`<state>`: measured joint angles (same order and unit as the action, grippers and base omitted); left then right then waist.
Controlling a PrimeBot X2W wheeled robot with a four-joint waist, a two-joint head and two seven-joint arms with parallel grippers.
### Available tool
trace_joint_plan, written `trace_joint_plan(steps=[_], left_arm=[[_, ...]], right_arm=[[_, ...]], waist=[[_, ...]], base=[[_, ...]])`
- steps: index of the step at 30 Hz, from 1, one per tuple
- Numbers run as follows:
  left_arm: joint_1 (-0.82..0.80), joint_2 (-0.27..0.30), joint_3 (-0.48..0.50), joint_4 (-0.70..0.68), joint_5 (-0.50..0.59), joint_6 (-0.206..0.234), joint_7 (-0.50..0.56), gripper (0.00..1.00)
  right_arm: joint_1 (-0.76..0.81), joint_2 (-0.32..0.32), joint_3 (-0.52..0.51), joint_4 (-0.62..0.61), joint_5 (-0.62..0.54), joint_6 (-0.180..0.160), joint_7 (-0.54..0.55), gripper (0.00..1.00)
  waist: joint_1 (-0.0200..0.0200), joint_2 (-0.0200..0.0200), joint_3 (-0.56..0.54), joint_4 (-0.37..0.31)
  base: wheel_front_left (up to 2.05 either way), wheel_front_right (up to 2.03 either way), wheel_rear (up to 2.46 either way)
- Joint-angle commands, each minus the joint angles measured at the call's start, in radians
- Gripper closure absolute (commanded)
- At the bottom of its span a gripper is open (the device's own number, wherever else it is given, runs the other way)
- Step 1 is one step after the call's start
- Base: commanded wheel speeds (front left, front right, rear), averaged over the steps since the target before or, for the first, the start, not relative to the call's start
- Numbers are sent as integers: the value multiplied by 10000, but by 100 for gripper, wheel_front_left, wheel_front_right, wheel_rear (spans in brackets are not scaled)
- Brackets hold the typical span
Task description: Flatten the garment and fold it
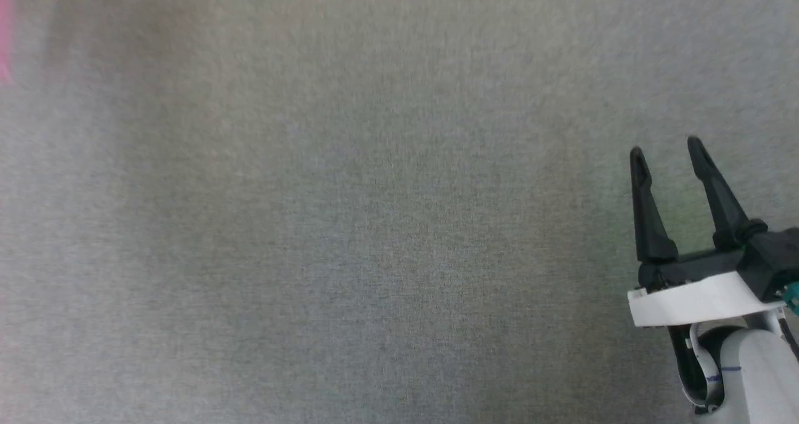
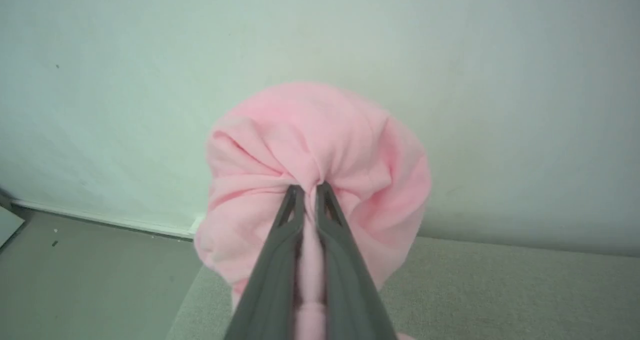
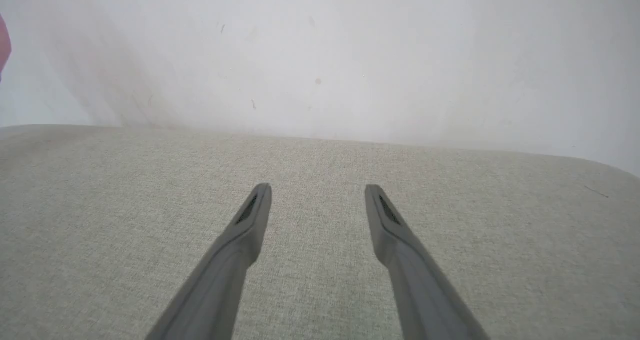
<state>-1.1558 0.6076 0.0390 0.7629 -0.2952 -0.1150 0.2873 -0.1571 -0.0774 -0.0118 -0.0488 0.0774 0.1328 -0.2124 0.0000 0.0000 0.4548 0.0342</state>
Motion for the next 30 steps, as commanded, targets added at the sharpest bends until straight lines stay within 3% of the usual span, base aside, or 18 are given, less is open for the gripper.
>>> trace_joint_plan(steps=[1,6,12,22,30], left_arm=[[-216,-152,-201,-129,128,-80,-440,100],[-235,-920,-947,-696,414,-103,-1537,100],[797,-2263,-1665,-1845,333,-60,-1825,100],[4349,-4187,-3505,-4184,178,-53,-1284,100],[7462,-4836,-5518,-4771,-21,-120,-1095,100]], right_arm=[[130,69,-97,42,-6,-21,-58,0],[510,214,-398,40,-58,-21,-77,0],[1105,265,-763,-87,-1,-21,67,0],[1774,270,-945,-318,377,-21,298,0],[1983,270,-881,-317,497,-21,350,0]], waist=[[0,0,-1201,17],[0,0,-2178,-252],[0,0,-3103,-901],[0,0,-3502,-2302],[0,0,-3463,-2844]], base=[[0,0,0],[0,0,0],[0,0,0],[0,0,0],[0,0,0]])
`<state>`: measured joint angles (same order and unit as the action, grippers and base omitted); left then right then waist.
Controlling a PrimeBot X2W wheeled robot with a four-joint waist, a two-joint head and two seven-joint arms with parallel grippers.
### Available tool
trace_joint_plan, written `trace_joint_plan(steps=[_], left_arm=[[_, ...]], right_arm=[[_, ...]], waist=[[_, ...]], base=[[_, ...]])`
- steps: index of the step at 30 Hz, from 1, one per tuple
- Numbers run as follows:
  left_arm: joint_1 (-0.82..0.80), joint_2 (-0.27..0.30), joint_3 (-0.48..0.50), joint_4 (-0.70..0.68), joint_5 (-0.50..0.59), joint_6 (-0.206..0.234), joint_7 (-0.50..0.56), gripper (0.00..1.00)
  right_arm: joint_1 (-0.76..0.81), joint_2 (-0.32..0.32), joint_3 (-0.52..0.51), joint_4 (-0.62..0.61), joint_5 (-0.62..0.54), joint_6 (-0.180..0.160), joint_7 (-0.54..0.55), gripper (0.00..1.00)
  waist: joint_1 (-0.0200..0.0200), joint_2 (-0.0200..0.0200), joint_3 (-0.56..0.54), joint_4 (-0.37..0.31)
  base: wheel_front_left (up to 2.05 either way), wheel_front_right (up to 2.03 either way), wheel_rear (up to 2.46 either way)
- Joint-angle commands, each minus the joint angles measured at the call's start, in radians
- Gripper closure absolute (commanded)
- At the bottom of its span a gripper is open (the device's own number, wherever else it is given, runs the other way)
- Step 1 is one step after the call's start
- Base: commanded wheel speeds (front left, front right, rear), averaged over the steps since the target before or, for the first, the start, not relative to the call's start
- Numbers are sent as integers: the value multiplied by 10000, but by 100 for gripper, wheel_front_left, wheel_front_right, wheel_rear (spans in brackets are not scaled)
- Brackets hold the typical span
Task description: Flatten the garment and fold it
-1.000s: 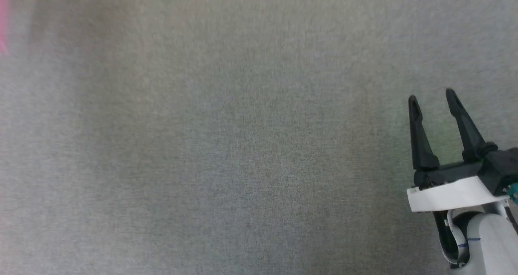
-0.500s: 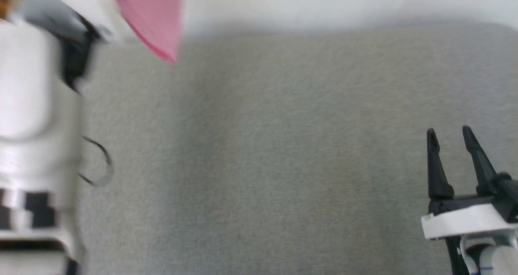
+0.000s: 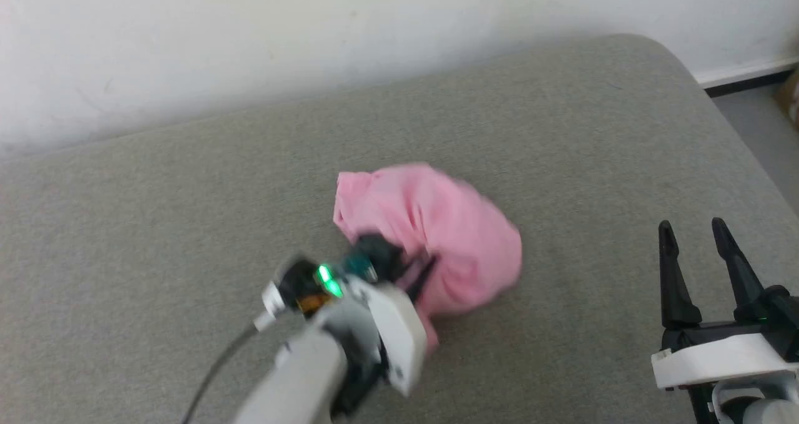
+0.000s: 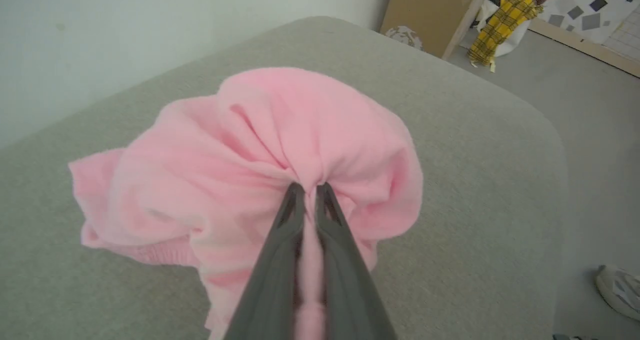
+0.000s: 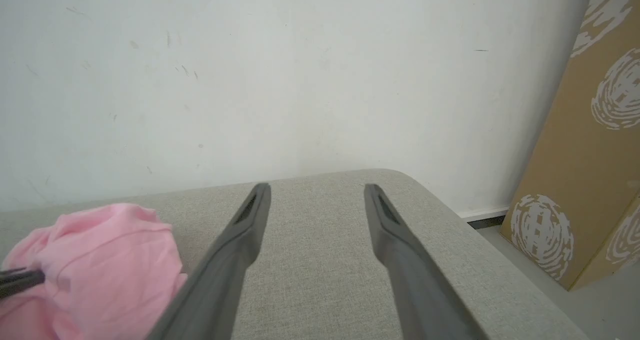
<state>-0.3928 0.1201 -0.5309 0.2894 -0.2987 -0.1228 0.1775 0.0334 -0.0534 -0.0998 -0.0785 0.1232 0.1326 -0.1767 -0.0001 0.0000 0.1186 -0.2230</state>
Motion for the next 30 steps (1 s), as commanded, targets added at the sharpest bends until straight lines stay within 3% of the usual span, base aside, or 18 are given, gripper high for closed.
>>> trace_joint_plan(steps=[1,7,8,9,14,18,26,30], left_arm=[[221,-13,-103,-65,-45,-47,20,100],[1612,-182,-1634,-134,-115,-69,-531,100],[1658,-183,-1768,-106,-63,-70,-720,44],[1705,-193,-1875,-78,-33,-71,-949,0],[1875,-360,-1872,-282,-220,-21,-2777,0],[1889,-471,-1270,-563,-490,353,-3963,0],[2022,-408,596,-1077,-680,1444,-4380,0],[2375,-204,1855,-1735,-456,1729,-4388,0]], right_arm=[[105,31,2,-23,42,-19,-2,0],[197,31,73,-24,58,-19,52,0],[202,31,74,-28,39,-19,47,0],[222,31,94,-21,13,-19,57,0],[323,31,162,-40,-77,-19,132,0],[460,31,135,-93,-104,-19,204,0],[727,31,162,-233,-257,-19,464,0],[742,31,176,-326,-338,-19,565,0]], waist=[[1,0,-94,-287],[1,0,-106,-39],[1,0,-141,47],[1,0,-204,131],[1,0,-430,480],[1,0,-592,769],[1,0,-768,1173],[1,0,-743,1276]], base=[[0,0,0],[0,0,0],[0,0,0],[0,0,0],[0,0,0],[0,0,0],[0,0,0],[0,0,0]])
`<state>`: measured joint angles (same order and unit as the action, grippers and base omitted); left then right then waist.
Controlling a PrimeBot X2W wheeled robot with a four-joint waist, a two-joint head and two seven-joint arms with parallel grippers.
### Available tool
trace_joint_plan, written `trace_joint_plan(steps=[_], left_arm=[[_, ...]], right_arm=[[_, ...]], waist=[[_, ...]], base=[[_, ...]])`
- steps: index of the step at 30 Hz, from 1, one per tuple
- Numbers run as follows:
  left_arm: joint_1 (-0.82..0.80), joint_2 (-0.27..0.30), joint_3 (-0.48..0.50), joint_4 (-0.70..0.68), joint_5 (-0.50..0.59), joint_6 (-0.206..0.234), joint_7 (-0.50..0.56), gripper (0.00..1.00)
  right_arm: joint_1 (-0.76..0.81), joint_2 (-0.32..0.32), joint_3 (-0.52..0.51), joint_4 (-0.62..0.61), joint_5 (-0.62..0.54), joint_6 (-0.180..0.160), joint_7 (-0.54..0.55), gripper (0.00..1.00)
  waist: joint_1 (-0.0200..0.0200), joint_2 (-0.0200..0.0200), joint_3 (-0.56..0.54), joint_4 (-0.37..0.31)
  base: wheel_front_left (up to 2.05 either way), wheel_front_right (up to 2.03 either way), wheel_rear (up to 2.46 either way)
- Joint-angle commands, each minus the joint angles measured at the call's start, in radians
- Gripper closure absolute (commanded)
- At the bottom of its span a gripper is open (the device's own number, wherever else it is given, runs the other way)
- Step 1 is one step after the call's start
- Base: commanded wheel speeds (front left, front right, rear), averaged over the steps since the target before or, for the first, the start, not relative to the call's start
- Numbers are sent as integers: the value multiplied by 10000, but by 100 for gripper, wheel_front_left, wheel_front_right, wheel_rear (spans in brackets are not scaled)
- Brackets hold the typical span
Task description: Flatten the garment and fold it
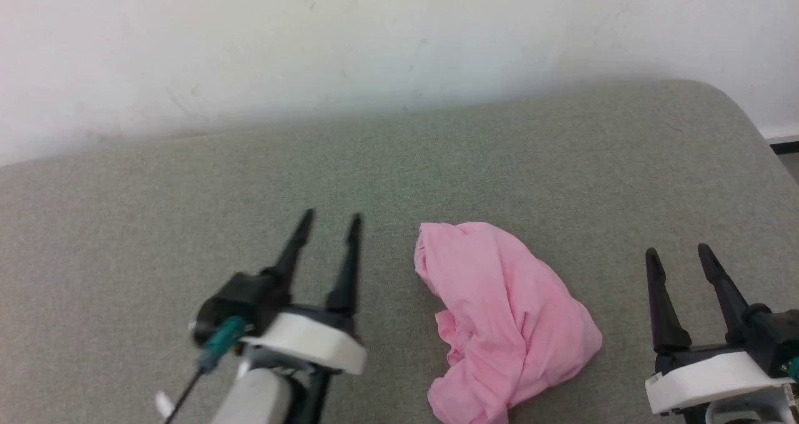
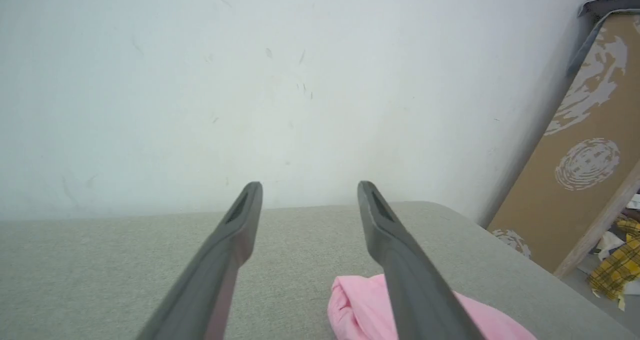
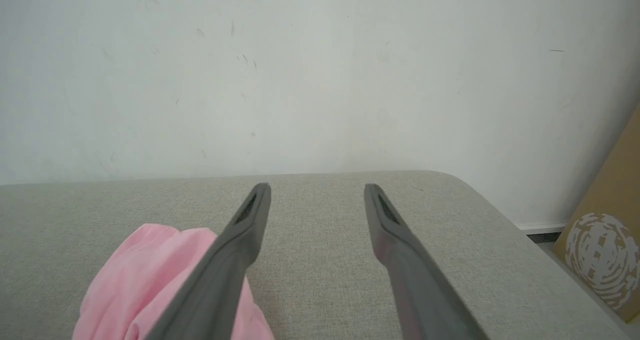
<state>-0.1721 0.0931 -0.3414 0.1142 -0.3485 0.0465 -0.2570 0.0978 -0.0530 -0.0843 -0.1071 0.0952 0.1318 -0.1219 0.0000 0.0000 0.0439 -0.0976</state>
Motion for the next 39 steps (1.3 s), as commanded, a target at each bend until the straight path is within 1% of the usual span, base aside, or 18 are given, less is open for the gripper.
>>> trace_joint_plan(steps=[1,7,9,12,16,19,22,26,31,33,34,35,36,39], left_arm=[[300,128,266,-69,82,75,-43,0],[1225,371,2094,-597,348,360,-45,0],[1535,413,2527,-766,485,363,-46,0],[1904,407,2965,-963,683,296,-46,0],[2136,306,3102,-1047,1001,171,-46,0],[2145,185,3165,-1035,1119,106,-46,0],[2021,43,3133,-956,1196,14,-46,0],[1838,-127,3132,-857,1232,-111,-47,0],[1637,-289,3078,-636,1230,-230,-47,0],[1580,-330,3062,-578,1222,-261,-47,0],[1555,-346,3054,-543,1216,-282,-47,0],[1540,-359,3044,-499,1212,-301,-47,0],[1529,-370,3049,-471,1212,-306,-47,0],[1538,-393,3102,-434,1224,-298,-47,0]], right_arm=[[99,28,30,-50,-81,-11,41,0],[95,28,136,-45,-123,-11,226,0],[87,28,175,-24,-53,-11,316,0],[67,28,281,24,-78,-11,506,0],[-114,27,665,186,-137,-11,1151,0],[-586,-148,1345,676,424,-11,2225,0],[-1384,-732,2371,1160,1247,-11,3375,0],[-2665,-1686,3975,1799,1970,-11,4914,0],[-3983,-2364,5601,2658,2999,-11,6452,0],[-4355,-2669,6173,3059,3155,-11,7018,0],[-4479,-2702,6310,3212,3326,-11,7151,8],[-4609,-2760,6463,3334,3397,-11,7240,66],[-4731,-2825,6563,3420,3408,-11,7225,100],[-4954,-2888,6435,3422,3537,-11,6789,100]], waist=[[0,0,8,43],[0,0,40,185],[0,0,56,277],[0,0,65,465],[0,0,88,758],[0,0,129,913],[0,0,223,1121],[0,0,401,1329],[0,0,546,1493],[0,0,577,1522],[0,0,588,1526],[0,0,590,1521],[0,0,590,1505],[0,0,548,1398]], base=[[0,0,0],[0,0,0],[0,0,0],[0,0,0],[0,0,0],[0,0,0],[0,0,0],[0,0,0],[0,0,0],[0,0,0],[0,0,0],[0,0,0],[0,0,0],[0,0,0]])
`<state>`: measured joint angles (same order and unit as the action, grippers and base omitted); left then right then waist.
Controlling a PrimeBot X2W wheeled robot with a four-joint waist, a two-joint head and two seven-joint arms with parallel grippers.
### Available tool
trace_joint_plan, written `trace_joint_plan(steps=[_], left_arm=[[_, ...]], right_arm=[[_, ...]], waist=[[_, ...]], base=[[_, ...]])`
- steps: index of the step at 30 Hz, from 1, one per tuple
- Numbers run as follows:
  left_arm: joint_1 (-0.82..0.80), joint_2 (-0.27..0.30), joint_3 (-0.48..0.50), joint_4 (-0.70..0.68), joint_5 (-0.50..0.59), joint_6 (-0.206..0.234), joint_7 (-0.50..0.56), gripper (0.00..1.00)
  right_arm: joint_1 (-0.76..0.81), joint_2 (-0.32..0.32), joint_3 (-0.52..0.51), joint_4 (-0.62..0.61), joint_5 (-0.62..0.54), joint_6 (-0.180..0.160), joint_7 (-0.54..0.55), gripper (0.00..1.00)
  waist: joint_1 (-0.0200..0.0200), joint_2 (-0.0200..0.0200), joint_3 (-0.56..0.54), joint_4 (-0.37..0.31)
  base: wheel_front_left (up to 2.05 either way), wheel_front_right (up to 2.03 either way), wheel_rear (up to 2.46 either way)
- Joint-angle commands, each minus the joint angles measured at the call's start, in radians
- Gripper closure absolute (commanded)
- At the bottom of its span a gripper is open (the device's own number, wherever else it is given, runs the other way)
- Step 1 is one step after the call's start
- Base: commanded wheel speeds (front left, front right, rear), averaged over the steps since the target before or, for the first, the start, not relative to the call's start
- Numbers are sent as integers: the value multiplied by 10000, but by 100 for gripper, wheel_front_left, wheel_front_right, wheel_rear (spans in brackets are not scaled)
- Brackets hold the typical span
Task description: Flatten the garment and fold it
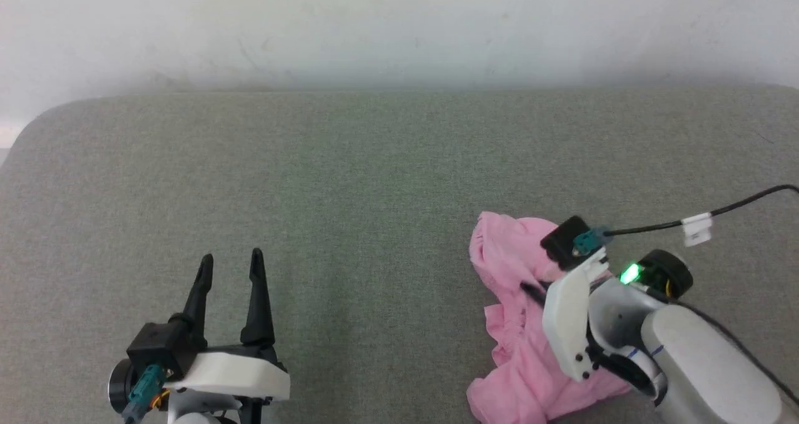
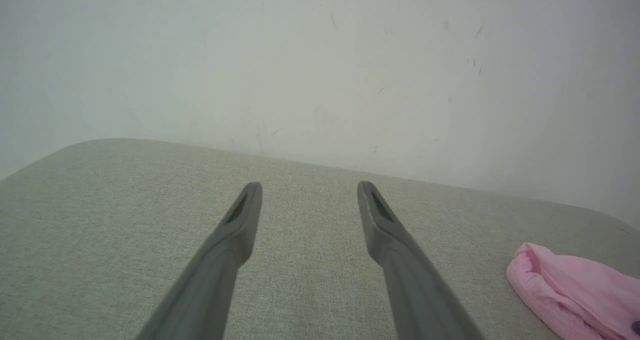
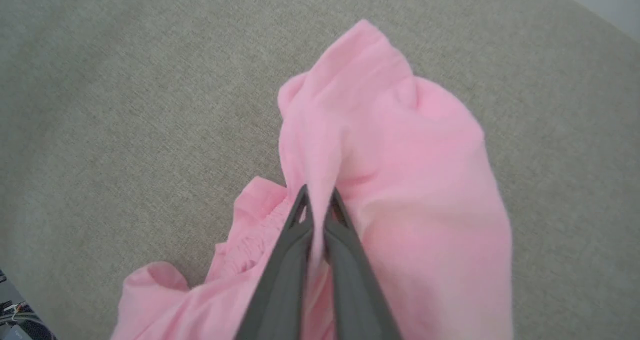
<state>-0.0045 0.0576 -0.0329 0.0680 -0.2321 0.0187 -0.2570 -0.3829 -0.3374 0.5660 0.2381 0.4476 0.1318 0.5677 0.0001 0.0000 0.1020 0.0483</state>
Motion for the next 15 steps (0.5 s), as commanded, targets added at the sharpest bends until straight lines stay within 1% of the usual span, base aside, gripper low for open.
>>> trace_joint_plan(steps=[1,2,3,5,7,9,11,15], left_arm=[[-118,-43,44,26,61,-22,-47,0],[-118,-43,44,26,61,-22,-47,0],[-98,-48,66,22,68,-30,-47,0],[-64,-54,95,10,88,-51,-47,0],[-55,-60,109,-18,116,-56,-47,0],[-36,-63,153,-60,130,-51,-47,0],[-30,-66,161,-69,147,-73,-47,0],[-6,-70,159,-32,136,-97,-47,0]], right_arm=[[-177,-63,-247,-95,4,-11,-336,100],[-177,-63,-247,-95,4,-11,-336,100],[-176,-82,-516,-188,-29,-11,-598,100],[-41,-101,-1335,-409,-146,-11,-1194,100],[322,-38,-2595,-642,-262,-11,-1851,100],[878,230,-4133,-906,-348,-11,-2571,100],[1633,632,-5656,-1099,-418,-11,-3176,100],[3275,1573,-8298,-1012,-436,-11,-3805,100]], waist=[[-1,0,-50,-121],[-1,0,-50,-121],[-1,0,-65,-178],[-1,0,-94,-292],[-1,0,-107,-396],[-1,0,-120,-537],[-1,0,-139,-632],[-1,0,-210,-776]], base=[[0,0,0],[0,0,0],[0,0,0],[0,0,0],[0,0,0],[0,0,0],[0,0,0],[0,0,0]])
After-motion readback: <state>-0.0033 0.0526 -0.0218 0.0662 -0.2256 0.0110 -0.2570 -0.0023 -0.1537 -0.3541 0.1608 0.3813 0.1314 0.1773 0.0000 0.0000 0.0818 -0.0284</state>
